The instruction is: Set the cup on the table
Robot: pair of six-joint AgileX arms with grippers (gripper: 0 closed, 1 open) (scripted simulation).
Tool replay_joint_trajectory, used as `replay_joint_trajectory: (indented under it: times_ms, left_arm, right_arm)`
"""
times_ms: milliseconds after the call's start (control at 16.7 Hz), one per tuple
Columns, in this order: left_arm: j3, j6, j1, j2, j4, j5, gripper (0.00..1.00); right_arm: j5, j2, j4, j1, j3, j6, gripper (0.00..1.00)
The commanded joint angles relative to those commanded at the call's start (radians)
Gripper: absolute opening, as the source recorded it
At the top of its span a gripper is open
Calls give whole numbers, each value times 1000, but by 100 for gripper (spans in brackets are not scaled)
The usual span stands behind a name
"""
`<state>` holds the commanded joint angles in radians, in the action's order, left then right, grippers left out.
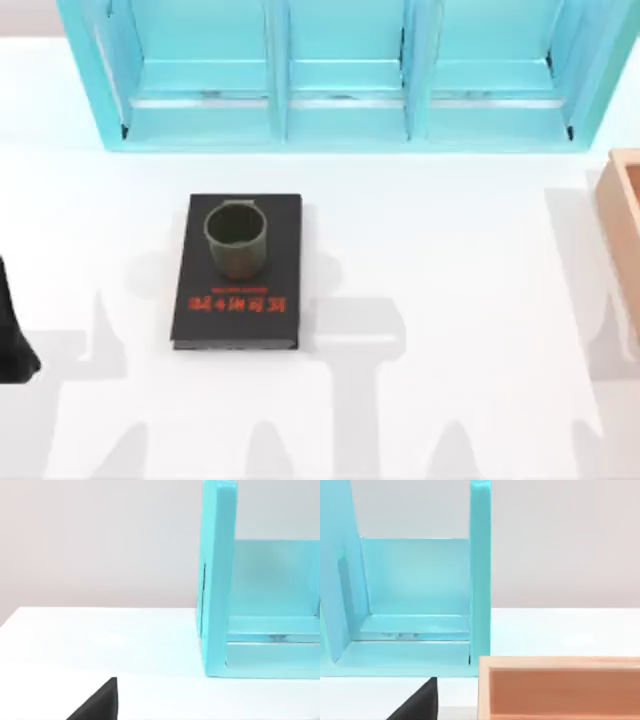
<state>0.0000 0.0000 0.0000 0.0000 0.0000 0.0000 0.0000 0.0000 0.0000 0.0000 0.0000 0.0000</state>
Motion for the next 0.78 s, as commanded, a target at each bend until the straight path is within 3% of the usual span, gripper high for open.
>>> replay_joint_trajectory:
  times_ms: [360,780]
  left_arm:
    - [0,0,0,0,0,0,100]
    - [0,0,0,0,0,0,100]
  right_arm:
    - [-9,54,-31,37,95,35,100]
    - [-30,406,-238,210,586,201,100]
